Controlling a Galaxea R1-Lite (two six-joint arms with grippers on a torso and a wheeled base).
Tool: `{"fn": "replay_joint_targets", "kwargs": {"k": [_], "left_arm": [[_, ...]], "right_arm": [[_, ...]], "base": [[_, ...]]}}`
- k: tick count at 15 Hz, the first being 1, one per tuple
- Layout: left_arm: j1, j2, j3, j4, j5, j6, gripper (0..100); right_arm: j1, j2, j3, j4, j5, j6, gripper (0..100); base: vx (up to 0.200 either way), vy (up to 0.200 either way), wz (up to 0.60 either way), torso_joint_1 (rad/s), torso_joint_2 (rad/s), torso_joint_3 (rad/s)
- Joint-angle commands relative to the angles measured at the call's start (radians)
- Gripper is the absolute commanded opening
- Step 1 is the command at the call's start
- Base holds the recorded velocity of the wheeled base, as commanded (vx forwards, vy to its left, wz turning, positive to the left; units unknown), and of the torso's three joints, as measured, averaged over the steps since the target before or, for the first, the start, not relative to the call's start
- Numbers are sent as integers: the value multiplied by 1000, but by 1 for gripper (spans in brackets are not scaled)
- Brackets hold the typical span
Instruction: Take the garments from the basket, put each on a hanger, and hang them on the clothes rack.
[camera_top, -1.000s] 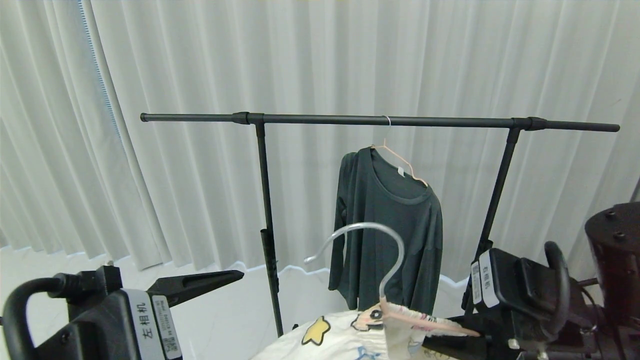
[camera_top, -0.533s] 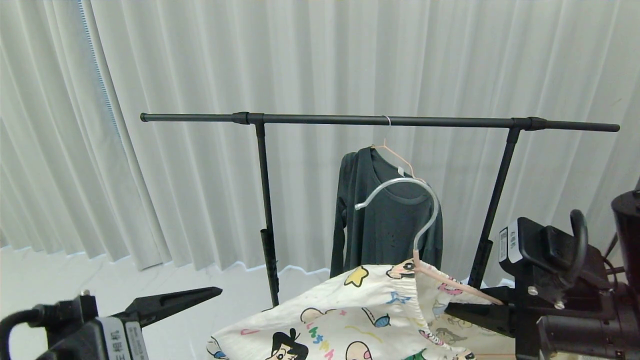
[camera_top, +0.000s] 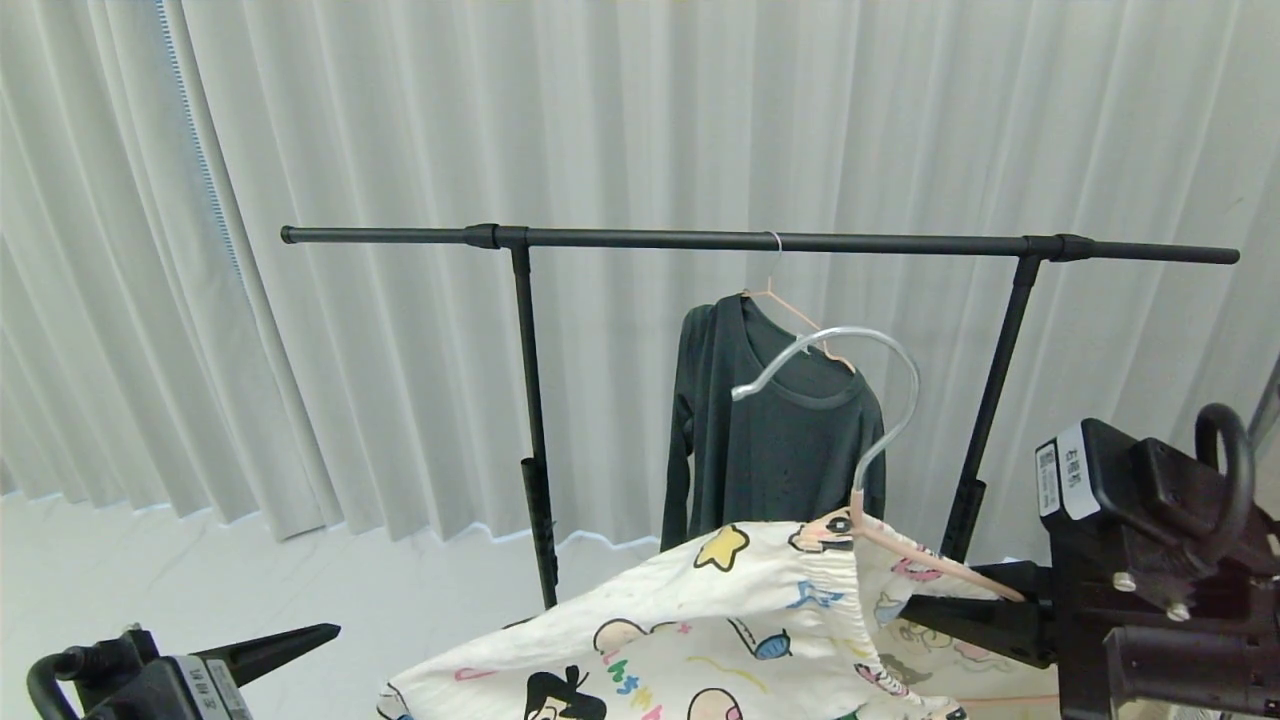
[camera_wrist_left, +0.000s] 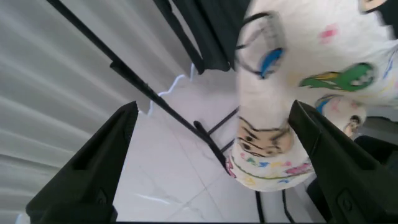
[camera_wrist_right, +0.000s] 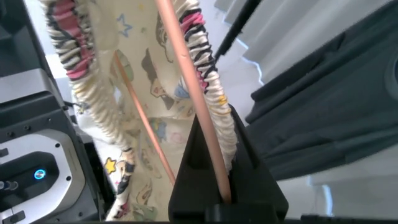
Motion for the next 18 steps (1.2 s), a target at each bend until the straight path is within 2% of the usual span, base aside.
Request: {"fn": "replay_joint_targets", "kwargs": {"k": [1, 4, 5, 10, 11, 13, 14, 15, 18], "left_arm": [[6, -13, 17, 0, -9, 0, 100], [6, -26, 33, 0, -49, 0, 100], [6, -26, 33, 0, -49, 1, 0], [32, -22, 28, 0, -47, -5, 0], [56, -21, 28, 0, -44, -5, 0], [181, -22, 36, 0, -44, 0, 0], [185, -22, 36, 0, -44, 1, 0], [225, -22, 39, 0, -44, 3, 0], [219, -21, 34, 0, -46, 6, 0]], "right_arm": [[1, 0, -2, -1, 7, -15, 0], [4, 0, -2, -2, 10, -29, 0], [4, -6, -2, -2, 9, -27, 0], [-1, -26, 3, -1, 7, -24, 0], [-5, -32, 4, 4, 6, -22, 0], [-51, -52, 24, 7, 6, -21, 0], [-53, -54, 24, 7, 6, -21, 0], [-67, -55, 21, 7, 6, -19, 0], [-70, -54, 21, 7, 6, -19, 0]], "base": [[0, 0, 0, 0, 0, 0], [0, 0, 0, 0, 0, 0], [0, 0, 0, 0, 0, 0], [0, 0, 0, 0, 0, 0], [0, 0, 0, 0, 0, 0], [0, 0, 0, 0, 0, 0], [0, 0, 0, 0, 0, 0], [0, 0, 0, 0, 0, 0], [0, 0, 0, 0, 0, 0]]}}
